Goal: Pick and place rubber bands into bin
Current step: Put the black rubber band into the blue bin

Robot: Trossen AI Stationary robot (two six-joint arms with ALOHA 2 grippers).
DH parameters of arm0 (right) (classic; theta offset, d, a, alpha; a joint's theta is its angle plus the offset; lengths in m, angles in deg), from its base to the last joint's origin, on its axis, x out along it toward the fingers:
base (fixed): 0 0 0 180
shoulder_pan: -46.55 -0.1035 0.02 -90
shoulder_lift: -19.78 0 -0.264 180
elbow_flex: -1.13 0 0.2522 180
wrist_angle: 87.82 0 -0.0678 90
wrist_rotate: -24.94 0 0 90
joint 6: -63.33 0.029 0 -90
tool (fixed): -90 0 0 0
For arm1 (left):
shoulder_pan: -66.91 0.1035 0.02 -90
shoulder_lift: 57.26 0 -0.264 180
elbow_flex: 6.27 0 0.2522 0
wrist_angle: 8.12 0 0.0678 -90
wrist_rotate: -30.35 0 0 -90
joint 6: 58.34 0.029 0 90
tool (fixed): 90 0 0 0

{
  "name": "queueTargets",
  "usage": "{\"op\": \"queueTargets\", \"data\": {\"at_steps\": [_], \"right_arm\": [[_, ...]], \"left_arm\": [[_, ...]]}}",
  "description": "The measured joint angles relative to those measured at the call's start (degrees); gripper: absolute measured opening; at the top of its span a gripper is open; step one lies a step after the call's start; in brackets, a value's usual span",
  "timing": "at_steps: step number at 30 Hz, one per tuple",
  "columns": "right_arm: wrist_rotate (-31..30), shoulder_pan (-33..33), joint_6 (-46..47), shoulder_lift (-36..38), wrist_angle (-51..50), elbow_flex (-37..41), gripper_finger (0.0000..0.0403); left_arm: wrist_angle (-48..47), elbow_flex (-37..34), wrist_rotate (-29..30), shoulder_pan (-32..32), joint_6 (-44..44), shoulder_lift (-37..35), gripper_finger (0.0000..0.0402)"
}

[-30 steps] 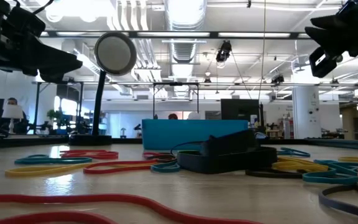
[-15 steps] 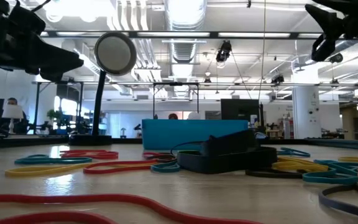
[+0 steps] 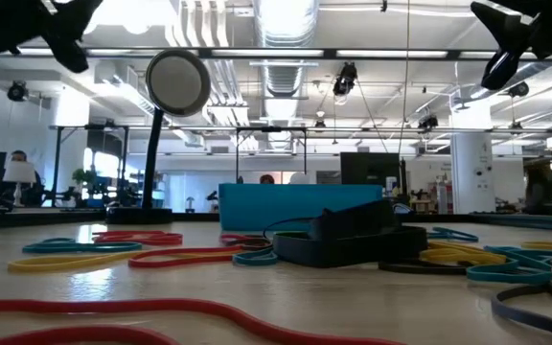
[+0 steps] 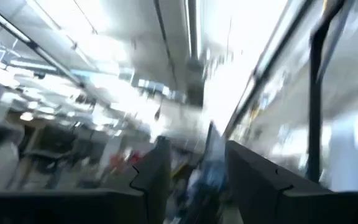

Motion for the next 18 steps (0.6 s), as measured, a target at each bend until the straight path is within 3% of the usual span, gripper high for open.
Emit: {"op": "queueTargets", "data": {"at_steps": [7, 14, 18], "right_arm": [[0.62, -0.01, -7.91, 0.04, 1.43, 0.04, 0.0063], [0.32, 0.00, -4.92, -0.27, 9.10, 0.02, 0.0063], [1.71, -0.04, -1.33, -2.37, 8.27, -1.31, 0.0063]], "left_arm": [[5.96, 0.00, 0.02, -0.01, -4.11, -0.11, 0.0137], [5.76, 0.00, 0.63, 0.00, -4.27, 0.00, 0.0137], [5.04, 0.00, 0.21, -0.02, -5.50, 0.08, 0.0137]]}}
